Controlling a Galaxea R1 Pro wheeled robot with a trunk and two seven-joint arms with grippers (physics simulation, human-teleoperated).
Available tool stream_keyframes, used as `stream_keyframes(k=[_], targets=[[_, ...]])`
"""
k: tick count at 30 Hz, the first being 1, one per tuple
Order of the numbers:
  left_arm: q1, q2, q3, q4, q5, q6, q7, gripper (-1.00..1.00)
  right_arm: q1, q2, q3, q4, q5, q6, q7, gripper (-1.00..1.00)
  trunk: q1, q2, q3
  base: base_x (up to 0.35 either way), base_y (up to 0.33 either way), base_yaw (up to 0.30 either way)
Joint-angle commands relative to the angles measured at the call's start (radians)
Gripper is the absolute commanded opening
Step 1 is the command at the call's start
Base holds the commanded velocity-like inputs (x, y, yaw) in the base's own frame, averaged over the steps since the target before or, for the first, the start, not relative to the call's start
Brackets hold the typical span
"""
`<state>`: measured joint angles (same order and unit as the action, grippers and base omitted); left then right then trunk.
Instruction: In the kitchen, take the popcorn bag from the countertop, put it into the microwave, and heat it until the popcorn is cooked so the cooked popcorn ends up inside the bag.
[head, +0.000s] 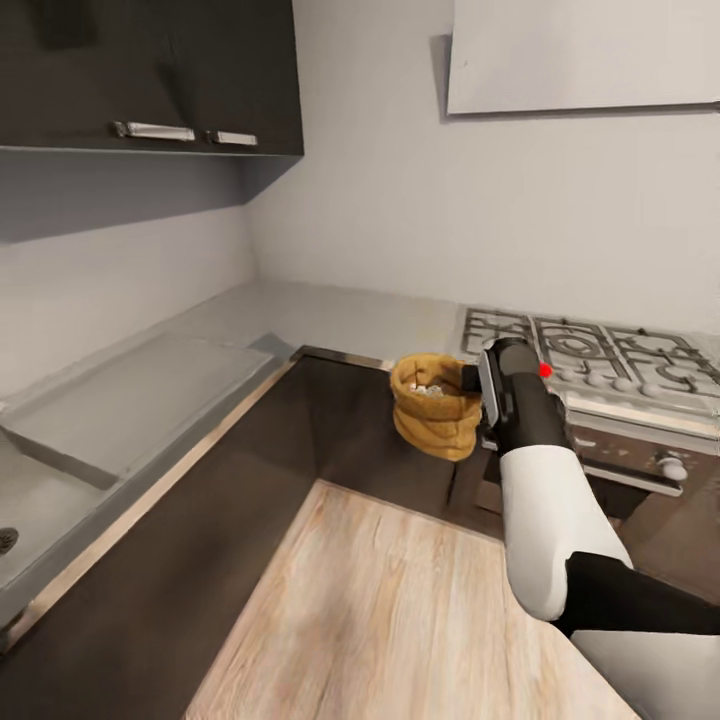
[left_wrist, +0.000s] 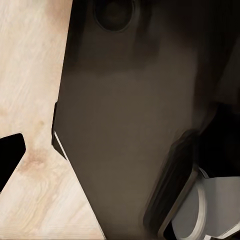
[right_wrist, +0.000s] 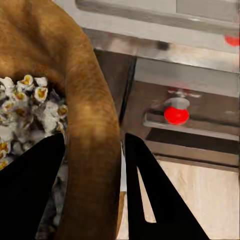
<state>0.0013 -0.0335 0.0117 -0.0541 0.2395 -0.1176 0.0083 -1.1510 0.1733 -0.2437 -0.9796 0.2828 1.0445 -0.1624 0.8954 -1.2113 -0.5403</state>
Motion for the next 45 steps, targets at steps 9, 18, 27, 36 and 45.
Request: stream_keyframes(k=[9, 18, 27, 36, 45], targets=[[0.0, 0.001, -0.001, -0.001, 0.003, -0.002, 0.0, 1.0, 0.101, 0.001, -0.003, 0.004, -0.017, 0.003, 0.003, -1.0, -0.001, -0.001, -0.001, -0.315, 0.0, 0.0], [0.0, 0.002, -0.004, -0.001, 0.003, -0.002, -0.001, 1.0, 0.139, 0.001, -0.003, 0.004, -0.026, -0.035, 0.11, -1.0, -0.001, -0.001, -0.001, -0.027, 0.0, 0.0], [0.0, 0.002, -0.004, -0.001, 0.003, -0.002, -0.001, 1.0, 0.14, 0.001, -0.003, -0.004, -0.022, -0.036, 0.117, -1.0, -0.001, -0.001, -0.001, 0.0, 0.0, 0.0], [0.0, 0.003, -0.004, -0.001, 0.003, -0.002, -0.001, 1.0, 0.14, 0.001, -0.003, -0.008, -0.021, -0.035, 0.112, -1.0, -0.001, -0.001, 0.01, 0.0, 0.0, 0.05], [0.0, 0.002, -0.004, -0.001, 0.003, -0.002, -0.001, 1.0, 0.14, 0.001, -0.004, -0.009, -0.02, -0.032, 0.109, -1.0, -0.001, -0.001, 0.024, 0.0, 0.0, 0.005]])
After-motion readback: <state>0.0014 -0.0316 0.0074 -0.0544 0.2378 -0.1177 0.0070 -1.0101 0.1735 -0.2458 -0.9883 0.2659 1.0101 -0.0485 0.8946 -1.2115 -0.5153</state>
